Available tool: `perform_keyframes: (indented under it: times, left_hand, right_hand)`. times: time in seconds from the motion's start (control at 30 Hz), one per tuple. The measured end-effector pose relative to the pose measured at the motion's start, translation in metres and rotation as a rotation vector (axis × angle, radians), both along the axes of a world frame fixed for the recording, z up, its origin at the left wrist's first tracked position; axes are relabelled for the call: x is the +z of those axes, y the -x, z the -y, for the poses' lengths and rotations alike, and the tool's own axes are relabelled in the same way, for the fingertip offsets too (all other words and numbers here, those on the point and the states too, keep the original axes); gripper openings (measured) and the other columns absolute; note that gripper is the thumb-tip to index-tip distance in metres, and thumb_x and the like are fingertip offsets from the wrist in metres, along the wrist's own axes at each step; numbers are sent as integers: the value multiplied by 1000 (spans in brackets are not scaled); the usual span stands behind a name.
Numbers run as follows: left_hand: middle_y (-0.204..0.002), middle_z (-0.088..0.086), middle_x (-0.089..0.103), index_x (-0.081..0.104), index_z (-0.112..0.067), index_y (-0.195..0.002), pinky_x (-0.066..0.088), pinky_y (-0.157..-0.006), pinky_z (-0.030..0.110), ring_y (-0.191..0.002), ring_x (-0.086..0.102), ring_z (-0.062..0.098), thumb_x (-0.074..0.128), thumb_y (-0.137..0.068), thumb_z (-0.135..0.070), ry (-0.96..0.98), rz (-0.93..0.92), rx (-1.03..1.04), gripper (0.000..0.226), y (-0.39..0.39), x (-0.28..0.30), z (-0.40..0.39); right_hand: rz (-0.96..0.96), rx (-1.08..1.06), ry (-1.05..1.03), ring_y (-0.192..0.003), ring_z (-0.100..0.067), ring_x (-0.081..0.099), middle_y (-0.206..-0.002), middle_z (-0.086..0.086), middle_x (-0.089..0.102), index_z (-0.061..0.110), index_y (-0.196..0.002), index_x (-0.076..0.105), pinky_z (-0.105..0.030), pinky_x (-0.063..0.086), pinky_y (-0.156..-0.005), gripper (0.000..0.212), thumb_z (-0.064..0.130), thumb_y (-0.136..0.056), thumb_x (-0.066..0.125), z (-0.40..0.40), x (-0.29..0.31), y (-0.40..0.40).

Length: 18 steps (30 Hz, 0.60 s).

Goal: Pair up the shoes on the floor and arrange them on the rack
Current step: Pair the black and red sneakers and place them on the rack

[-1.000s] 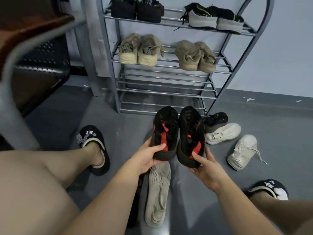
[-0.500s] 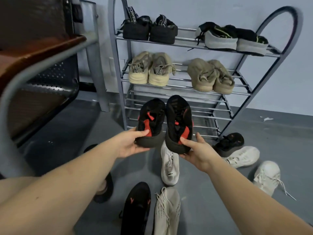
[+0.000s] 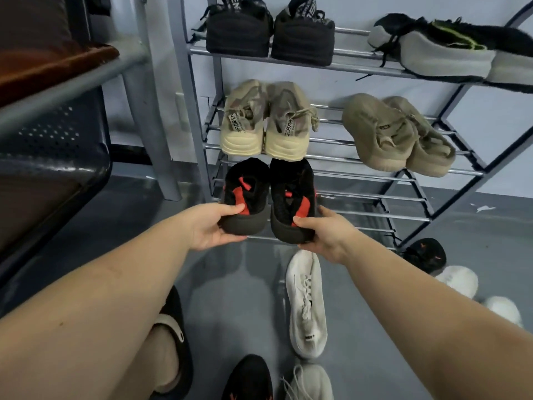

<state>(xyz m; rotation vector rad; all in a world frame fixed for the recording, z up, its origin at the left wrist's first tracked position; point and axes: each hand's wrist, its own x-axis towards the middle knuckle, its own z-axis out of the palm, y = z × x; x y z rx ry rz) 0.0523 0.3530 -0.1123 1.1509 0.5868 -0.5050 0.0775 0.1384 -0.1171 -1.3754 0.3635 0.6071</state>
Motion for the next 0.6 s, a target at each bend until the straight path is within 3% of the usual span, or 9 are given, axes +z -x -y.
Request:
perform_keyframes:
  times: [0.07, 0.13, 0.37, 0.53, 0.6]
  left_hand:
    - [-109, 14, 65, 59, -5, -104, 51, -85, 41, -99, 63, 24, 57, -91, -11, 10, 0, 4, 14, -14, -6, -5]
    - [-116, 15, 62, 57, -6, -111, 50, -88, 41, -107, 61, 26, 58, -90, -11, 17, 7, 12, 21, -27, -14, -11]
    - [-128, 13, 58, 46, -12, -132, 59, -71, 40, -110, 62, 25, 63, -87, -12, 62, 11, 66, 48, -63, -40, -13]
    - [-123, 12, 61, 42, -11, -133, 57, -77, 43, -102, 65, 25, 65, -86, -10, -3, 39, 95, 52, -78, -48, -10]
    - [-124, 12, 61, 45, -9, -131, 58, -73, 41, -100, 64, 25, 67, -85, -10, -90, 75, 109, 51, -80, -51, -8]
  right_hand:
    - [14, 13, 26, -92, -26, 63, -112, -9, 63, 13, -136, 44, -45, 53, -76, 55, -2, -87, 61, -8, -6, -18]
    - [11, 2, 11, -93, -27, 63, -113, -11, 63, 10, -129, 50, -48, 51, -81, 45, -4, -87, 59, -15, -12, -33]
    - [51, -3, 79, -86, -23, 63, -104, -9, 63, 10, -123, 52, -42, 53, -65, 40, -6, -87, 58, -25, -27, -75]
    - [122, -88, 117, -97, -33, 64, -113, -14, 63, 10, -122, 54, -53, 53, -78, 40, -4, -85, 62, -32, -41, -84]
    - [139, -95, 135, -92, -28, 65, -112, -12, 64, 12, -119, 55, -49, 55, -76, 36, -1, -86, 63, -33, -46, -83]
